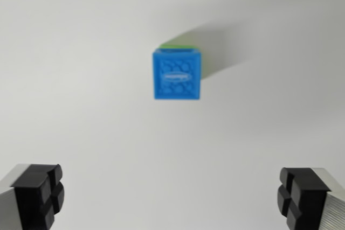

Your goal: Stack cube

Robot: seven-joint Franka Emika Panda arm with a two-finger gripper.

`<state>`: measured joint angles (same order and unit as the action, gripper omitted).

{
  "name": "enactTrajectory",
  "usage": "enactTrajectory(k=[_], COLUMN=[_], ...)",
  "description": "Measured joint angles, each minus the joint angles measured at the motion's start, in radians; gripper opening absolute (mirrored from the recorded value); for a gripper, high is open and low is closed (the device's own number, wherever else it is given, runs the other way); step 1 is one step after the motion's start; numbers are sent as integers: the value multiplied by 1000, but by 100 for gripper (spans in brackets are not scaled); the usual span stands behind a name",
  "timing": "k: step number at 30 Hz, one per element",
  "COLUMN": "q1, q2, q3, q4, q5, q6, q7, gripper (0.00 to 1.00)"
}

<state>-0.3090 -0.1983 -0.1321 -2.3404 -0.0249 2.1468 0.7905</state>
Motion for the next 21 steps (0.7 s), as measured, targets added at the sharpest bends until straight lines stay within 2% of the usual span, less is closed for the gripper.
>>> enactTrajectory(k=[12,21], q1=[0,0], q2=[-34,-45], q3=[3,4], q4=[61,88], q5=[-2,-2], q6=[-95,-133], q7=[3,3], gripper=[100,100])
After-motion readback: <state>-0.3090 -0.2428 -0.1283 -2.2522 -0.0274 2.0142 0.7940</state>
